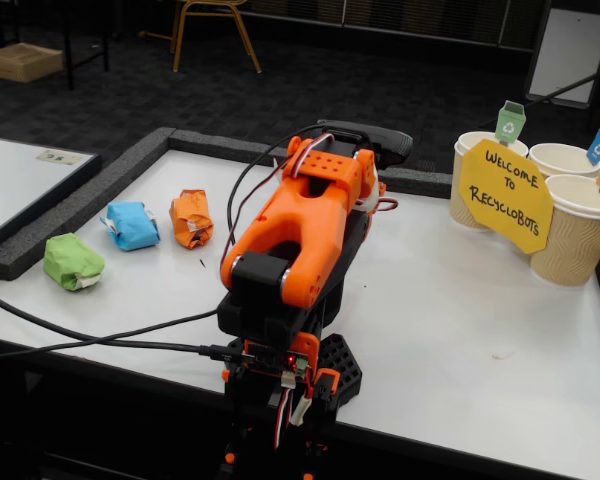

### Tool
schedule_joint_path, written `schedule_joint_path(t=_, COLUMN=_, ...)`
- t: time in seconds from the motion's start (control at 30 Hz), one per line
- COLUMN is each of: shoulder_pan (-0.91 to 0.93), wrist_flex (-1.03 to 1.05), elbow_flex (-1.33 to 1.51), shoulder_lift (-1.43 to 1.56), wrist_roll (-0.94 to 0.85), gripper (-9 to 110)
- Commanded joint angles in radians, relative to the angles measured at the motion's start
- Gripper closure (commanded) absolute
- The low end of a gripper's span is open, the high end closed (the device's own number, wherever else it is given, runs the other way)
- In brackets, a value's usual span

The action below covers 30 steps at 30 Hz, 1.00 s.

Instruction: Sort rubbish by color.

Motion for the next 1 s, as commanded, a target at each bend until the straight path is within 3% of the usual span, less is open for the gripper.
schedule_joint_path(t=0.0, shoulder_pan=-0.023, wrist_flex=-0.011, elbow_flex=-0.044, shoulder_lift=0.032, wrist_roll=-0.006, gripper=100)
schedule_joint_path(t=0.97, shoulder_pan=-0.069, wrist_flex=-0.009, elbow_flex=-0.044, shoulder_lift=0.032, wrist_roll=-0.008, gripper=101)
